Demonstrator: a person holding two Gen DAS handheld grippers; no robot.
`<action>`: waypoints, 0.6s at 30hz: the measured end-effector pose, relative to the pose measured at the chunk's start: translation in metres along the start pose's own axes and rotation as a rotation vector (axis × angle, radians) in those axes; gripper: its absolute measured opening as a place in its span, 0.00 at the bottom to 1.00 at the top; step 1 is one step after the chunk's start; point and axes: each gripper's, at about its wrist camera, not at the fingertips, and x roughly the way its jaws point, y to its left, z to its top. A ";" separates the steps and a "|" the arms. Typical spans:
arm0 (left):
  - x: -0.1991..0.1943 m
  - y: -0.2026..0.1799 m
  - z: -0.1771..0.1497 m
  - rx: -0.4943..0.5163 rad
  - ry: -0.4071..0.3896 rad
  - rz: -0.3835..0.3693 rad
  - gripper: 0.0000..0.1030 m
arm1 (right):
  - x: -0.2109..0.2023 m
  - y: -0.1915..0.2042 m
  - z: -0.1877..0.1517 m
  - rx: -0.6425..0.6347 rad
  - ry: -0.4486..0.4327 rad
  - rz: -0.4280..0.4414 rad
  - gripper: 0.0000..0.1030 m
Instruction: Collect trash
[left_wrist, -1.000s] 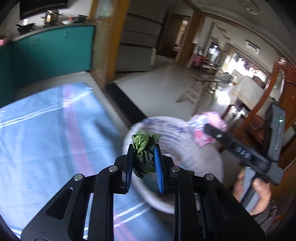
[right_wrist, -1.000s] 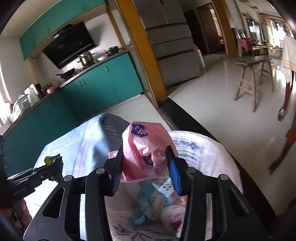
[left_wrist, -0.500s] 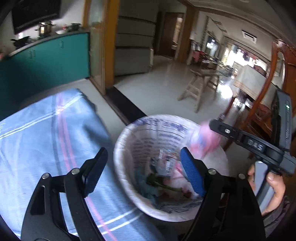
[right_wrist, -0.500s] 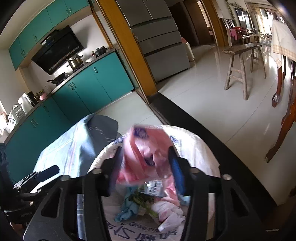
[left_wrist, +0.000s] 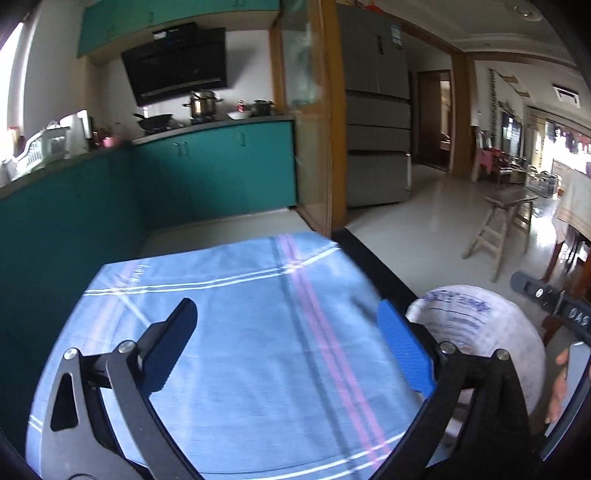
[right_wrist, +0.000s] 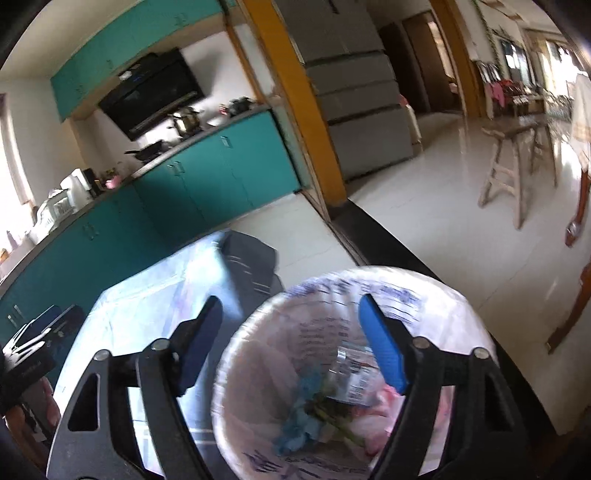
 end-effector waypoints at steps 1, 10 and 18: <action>-0.003 0.007 0.000 -0.002 -0.004 0.015 0.97 | -0.001 0.009 0.000 -0.009 -0.021 0.002 0.84; -0.053 0.081 -0.019 -0.044 -0.062 0.172 0.97 | -0.013 0.118 -0.034 -0.231 -0.094 0.086 0.97; -0.121 0.109 -0.037 -0.114 -0.017 0.144 0.97 | -0.082 0.165 -0.066 -0.303 -0.148 0.041 0.97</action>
